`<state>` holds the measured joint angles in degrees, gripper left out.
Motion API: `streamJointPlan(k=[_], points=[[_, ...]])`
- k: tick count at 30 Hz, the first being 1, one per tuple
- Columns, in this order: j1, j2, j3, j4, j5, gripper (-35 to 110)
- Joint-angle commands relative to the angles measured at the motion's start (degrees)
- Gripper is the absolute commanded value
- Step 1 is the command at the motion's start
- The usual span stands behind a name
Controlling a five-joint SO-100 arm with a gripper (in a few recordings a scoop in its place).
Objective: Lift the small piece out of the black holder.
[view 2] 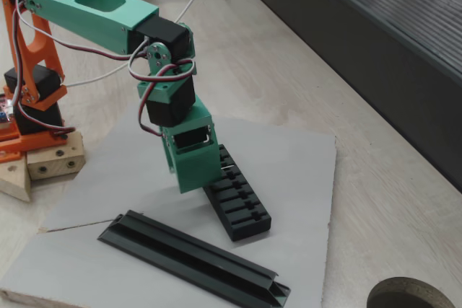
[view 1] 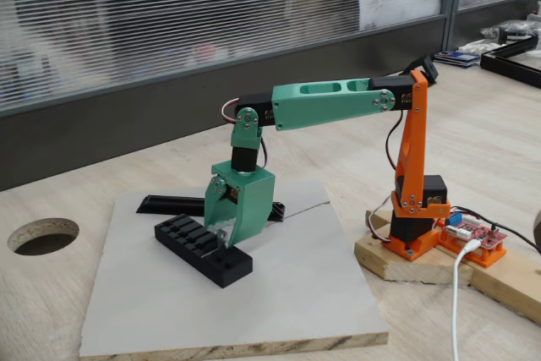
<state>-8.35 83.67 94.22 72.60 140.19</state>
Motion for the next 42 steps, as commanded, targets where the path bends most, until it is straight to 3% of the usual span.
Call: streamJointPlan(k=[1, 26, 35, 42], points=[[-0.4, 1.3, -0.7, 0.4, -1.7, 37], [0.0, 1.7, -0.9, 0.4, -2.4, 36], [0.0, 2.0, -0.9, 0.2, -1.8, 12], [0.2, 2.0, -0.9, 0.2, -1.8, 6]])
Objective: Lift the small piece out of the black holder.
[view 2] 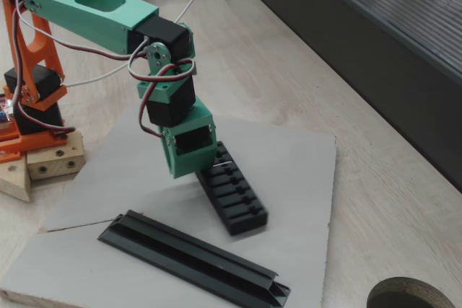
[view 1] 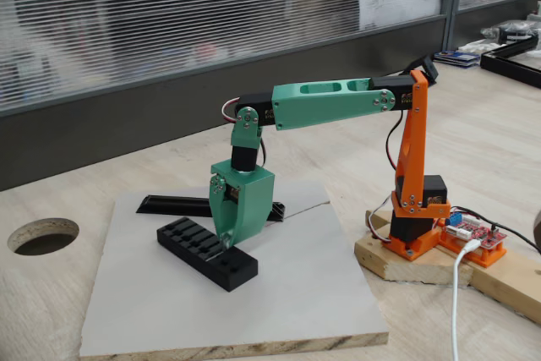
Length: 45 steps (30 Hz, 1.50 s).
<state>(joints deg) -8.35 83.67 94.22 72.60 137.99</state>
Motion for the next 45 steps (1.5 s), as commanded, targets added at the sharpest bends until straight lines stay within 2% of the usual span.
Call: streamJointPlan(k=[1, 15, 45], points=[[0.2, 2.0, -0.9, 0.2, 0.4, 6], [0.2, 2.6, -1.0, 0.3, 0.4, 6], [0.2, 26.3, -1.0, 0.4, 0.1, 6]])
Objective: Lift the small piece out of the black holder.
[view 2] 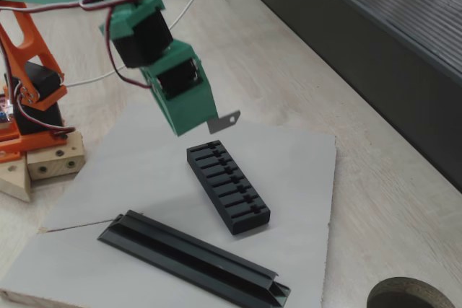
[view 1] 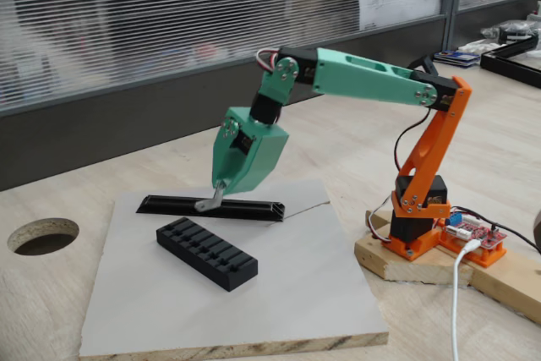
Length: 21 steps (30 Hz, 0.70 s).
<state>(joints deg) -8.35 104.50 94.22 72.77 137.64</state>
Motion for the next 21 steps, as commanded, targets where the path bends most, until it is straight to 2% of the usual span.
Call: streamJointPlan(k=[1, 12, 17, 21], points=[[0.2, 6.8, -1.0, 0.2, 0.4, 6], [0.4, 18.6, -0.8, 0.6, 0.8, 6], [8.2, 22.8, -0.8, 0.9, 0.5, 6], [10.3, 26.5, -0.1, 1.0, 0.4, 6]])
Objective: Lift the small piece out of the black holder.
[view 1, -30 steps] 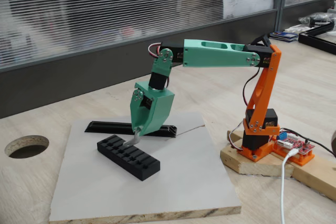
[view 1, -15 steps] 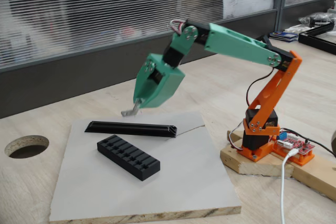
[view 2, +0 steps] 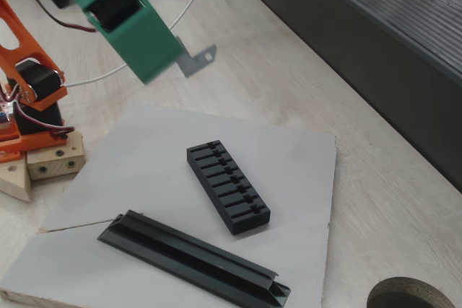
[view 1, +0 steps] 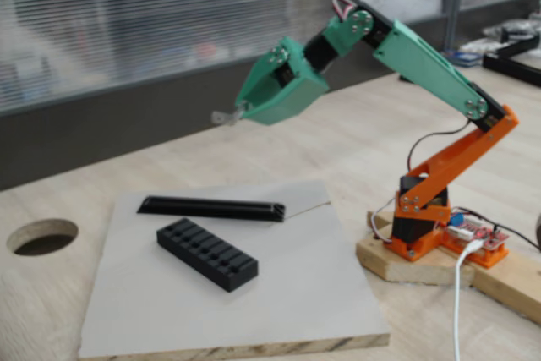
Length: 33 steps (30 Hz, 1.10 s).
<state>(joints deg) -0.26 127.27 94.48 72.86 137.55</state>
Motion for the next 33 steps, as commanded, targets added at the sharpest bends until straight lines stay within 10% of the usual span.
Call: streamJointPlan(k=[1, 33], points=[[2.2, 4.4, -0.4, 0.9, 0.4, 6], [2.2, 10.0, -0.4, 0.9, 0.9, 6]])
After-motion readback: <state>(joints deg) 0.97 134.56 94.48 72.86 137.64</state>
